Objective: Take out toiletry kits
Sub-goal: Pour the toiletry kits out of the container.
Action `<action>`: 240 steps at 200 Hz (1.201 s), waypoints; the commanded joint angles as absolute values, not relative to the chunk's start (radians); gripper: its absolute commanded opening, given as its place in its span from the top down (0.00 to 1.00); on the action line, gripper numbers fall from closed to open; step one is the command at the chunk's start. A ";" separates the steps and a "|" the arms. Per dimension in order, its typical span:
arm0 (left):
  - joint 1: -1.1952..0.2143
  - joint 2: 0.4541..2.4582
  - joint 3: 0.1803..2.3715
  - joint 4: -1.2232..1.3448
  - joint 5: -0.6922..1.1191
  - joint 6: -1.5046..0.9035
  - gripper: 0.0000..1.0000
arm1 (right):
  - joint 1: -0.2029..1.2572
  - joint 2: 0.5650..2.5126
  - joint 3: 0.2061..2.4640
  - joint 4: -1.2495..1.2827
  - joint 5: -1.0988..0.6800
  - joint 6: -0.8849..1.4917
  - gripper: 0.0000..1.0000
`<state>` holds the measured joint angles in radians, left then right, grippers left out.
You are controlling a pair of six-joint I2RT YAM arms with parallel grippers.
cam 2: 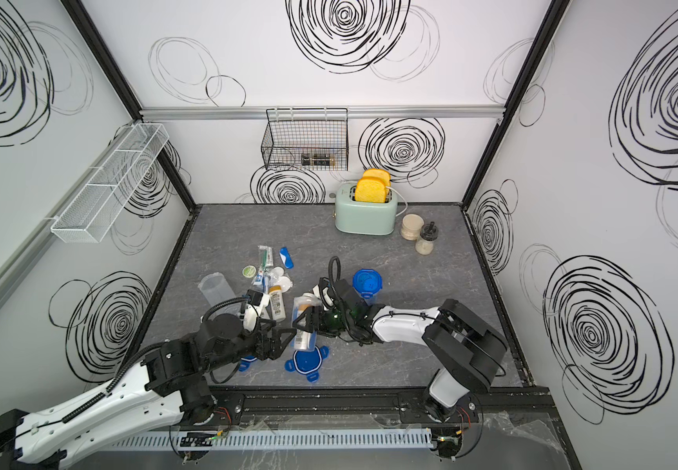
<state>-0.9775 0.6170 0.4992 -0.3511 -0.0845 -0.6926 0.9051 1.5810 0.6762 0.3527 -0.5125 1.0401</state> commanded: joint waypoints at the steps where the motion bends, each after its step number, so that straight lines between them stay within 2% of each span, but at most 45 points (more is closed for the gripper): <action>1: -1.022 0.622 0.466 -0.285 -0.158 -0.762 0.10 | 0.891 1.577 0.730 0.434 -0.587 1.117 0.37; 56: -1.073 0.678 0.415 -0.279 -0.184 -0.808 0.08 | 0.868 1.601 0.751 0.437 -0.655 1.157 0.37; 114: -1.066 0.790 0.411 -0.174 -0.170 -0.806 0.06 | 0.870 1.604 0.753 0.448 -0.673 1.166 0.36; 140: -1.000 0.800 0.385 -0.088 -0.085 -0.798 0.10 | 0.873 1.604 0.750 0.450 -0.676 1.166 0.36; 174: -0.947 0.804 0.365 -0.048 -0.023 -0.793 0.23 | 0.873 1.600 0.751 0.451 -0.673 1.164 0.36; 190: -0.946 0.809 0.356 -0.041 -0.014 -0.794 0.25 | 0.874 1.602 0.754 0.452 -0.676 1.164 0.35; 240: -0.947 0.837 0.337 -0.007 0.013 -0.797 0.16 | 0.876 1.603 0.758 0.453 -0.676 1.164 0.33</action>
<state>-0.9489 0.8223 0.3557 -0.0669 -0.0124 -0.7925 0.8715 1.6066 0.7174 0.3759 -0.6418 1.1484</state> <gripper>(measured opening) 0.821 0.688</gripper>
